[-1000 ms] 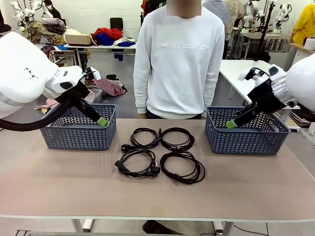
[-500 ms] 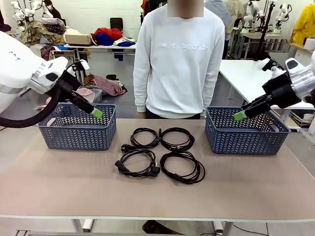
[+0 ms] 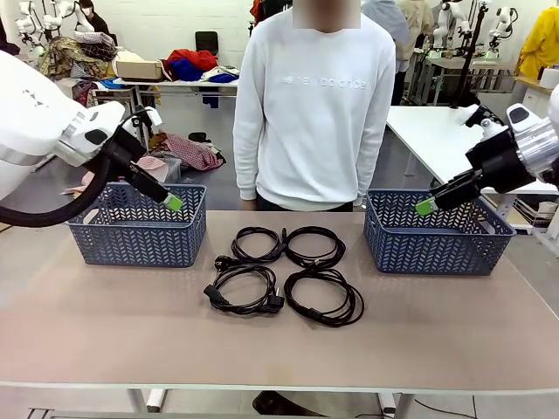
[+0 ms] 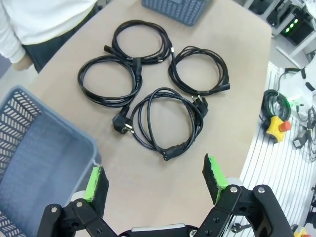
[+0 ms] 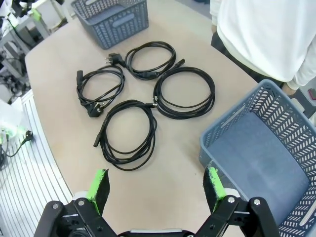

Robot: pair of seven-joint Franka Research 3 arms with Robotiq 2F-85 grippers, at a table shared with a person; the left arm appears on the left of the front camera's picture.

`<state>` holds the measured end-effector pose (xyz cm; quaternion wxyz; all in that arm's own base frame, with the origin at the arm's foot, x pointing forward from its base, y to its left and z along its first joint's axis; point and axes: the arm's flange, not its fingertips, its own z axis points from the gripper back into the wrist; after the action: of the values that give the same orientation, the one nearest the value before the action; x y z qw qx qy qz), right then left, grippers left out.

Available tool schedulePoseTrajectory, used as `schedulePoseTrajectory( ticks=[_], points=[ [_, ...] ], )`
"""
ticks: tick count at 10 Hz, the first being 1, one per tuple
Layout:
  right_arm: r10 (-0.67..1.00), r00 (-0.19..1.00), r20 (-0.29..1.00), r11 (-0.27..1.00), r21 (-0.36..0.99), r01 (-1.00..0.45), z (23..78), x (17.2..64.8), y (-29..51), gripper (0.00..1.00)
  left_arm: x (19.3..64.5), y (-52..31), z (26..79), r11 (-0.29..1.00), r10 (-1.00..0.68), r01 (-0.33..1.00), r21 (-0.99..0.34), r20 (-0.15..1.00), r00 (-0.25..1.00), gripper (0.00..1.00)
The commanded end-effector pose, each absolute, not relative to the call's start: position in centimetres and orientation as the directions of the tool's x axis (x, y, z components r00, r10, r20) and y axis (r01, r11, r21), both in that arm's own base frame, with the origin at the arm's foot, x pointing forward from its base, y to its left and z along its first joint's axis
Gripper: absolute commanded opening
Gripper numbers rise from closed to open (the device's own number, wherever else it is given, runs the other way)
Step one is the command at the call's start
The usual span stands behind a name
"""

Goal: Organize the cables according to human instructions.
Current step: Pick up a bundle of cables and place it in the basket indicated by the human.

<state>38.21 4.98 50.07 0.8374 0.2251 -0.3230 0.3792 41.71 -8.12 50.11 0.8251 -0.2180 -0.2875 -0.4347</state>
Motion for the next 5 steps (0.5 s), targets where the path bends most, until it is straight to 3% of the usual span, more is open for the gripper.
schedulePoseTrajectory(
  ticks=[1, 5],
  points=[
    [0.489, 0.486, 0.724, 0.595, 0.130, -0.793, 49.99, 38.49, 4.87, 1.00, 41.55, -7.88, 49.96, 0.512, -0.578, 0.851, -0.120, 0.684, 0.445, 1.00],
    [0.489, 0.486, 0.724, 0.595, 0.130, -0.793, 49.99, 38.49, 4.87, 1.00, 41.55, -7.88, 49.96, 0.512, -0.578, 0.851, -0.120, 0.684, 0.445, 1.00]
  ],
)
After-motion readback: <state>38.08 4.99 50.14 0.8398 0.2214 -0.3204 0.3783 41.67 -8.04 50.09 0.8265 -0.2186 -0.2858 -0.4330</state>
